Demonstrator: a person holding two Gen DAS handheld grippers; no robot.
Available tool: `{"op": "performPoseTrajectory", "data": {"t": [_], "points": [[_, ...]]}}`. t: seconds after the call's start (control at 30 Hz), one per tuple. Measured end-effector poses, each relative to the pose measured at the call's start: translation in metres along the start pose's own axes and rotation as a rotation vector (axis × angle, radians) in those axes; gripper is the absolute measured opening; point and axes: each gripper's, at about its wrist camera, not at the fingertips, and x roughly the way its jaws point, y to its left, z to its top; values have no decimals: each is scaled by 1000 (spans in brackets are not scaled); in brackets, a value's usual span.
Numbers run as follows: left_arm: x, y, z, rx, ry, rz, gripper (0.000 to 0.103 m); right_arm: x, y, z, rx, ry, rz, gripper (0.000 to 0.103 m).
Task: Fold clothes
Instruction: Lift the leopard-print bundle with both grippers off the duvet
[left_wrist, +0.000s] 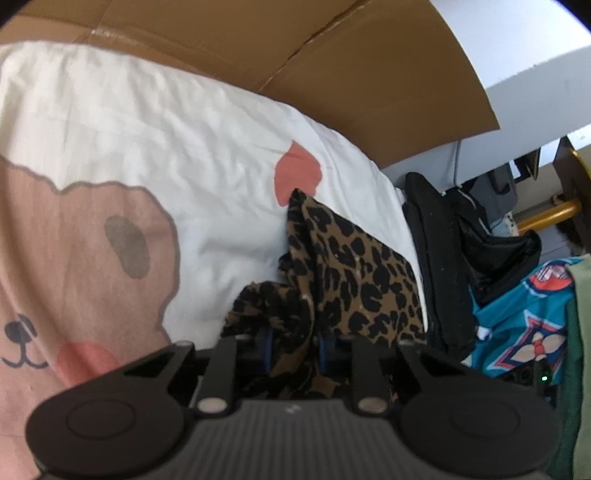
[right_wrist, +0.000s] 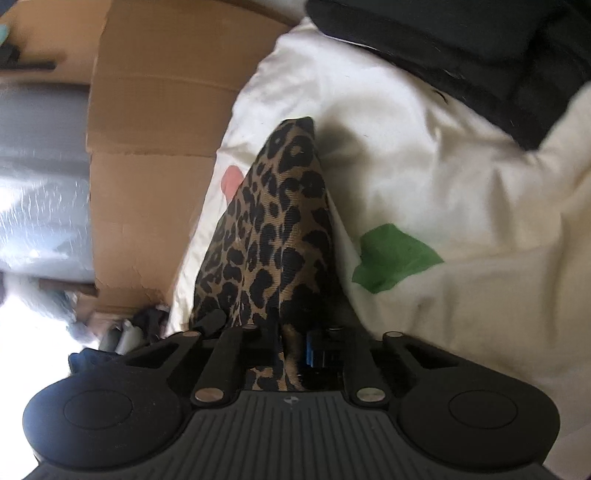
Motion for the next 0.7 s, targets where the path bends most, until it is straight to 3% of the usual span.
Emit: {"op": "performPoseTrajectory", "data": {"t": [0.5, 0.7], "points": [[-26, -26, -6, 34, -63, 40, 19, -17, 29, -1, -132, -24, -53, 5], [-44, -44, -6, 44, -109, 19, 18, -36, 52, -2, -181, -90, -44, 5]]}}
